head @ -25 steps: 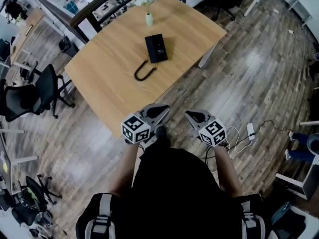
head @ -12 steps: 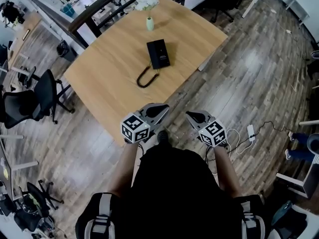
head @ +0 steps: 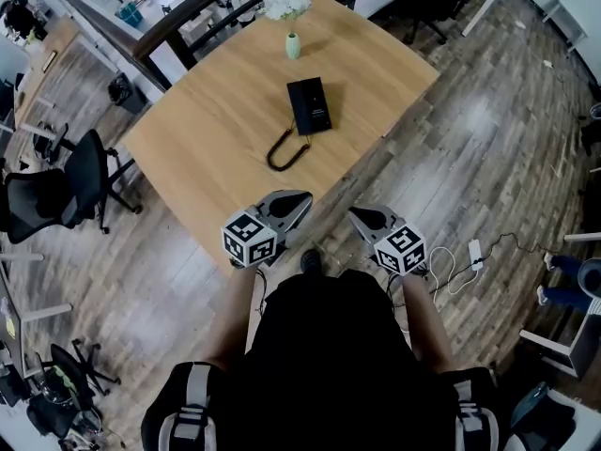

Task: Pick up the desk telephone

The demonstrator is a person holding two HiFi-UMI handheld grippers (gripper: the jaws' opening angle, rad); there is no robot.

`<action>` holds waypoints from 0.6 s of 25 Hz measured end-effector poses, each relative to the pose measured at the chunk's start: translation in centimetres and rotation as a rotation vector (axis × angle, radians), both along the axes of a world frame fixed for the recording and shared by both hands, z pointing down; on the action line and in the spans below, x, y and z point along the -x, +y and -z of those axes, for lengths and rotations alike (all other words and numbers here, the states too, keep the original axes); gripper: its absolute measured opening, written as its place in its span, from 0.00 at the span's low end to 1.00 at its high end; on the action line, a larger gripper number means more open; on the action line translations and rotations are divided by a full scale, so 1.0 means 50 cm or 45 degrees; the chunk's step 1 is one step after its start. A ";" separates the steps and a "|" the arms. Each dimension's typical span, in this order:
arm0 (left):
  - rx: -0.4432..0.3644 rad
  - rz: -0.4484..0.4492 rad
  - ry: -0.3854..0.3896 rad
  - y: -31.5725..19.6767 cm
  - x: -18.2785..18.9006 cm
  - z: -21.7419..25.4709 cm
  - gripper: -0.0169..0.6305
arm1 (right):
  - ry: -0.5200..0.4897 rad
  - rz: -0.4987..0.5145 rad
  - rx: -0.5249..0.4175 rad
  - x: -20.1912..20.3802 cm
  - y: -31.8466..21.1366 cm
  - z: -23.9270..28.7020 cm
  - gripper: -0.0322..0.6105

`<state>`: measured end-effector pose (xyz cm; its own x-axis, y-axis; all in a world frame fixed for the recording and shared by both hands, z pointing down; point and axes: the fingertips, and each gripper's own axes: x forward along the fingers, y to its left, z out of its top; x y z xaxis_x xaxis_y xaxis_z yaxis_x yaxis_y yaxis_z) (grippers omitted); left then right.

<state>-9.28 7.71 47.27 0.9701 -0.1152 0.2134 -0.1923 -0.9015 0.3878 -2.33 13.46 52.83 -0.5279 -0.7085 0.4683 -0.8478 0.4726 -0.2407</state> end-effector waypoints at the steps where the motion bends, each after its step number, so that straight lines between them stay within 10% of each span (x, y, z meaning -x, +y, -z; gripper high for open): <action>1: 0.002 0.004 -0.002 -0.004 0.001 -0.001 0.06 | -0.003 0.001 0.004 0.001 0.000 -0.002 0.09; 15: 0.010 0.127 -0.052 -0.062 -0.037 -0.013 0.06 | -0.038 0.102 0.022 -0.062 -0.072 -0.020 0.09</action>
<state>-7.45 4.61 47.92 0.9444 -0.2091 0.2538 -0.2969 -0.8738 0.3850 0.76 9.87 53.83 -0.5967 -0.6553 0.4631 -0.7996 0.5342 -0.2743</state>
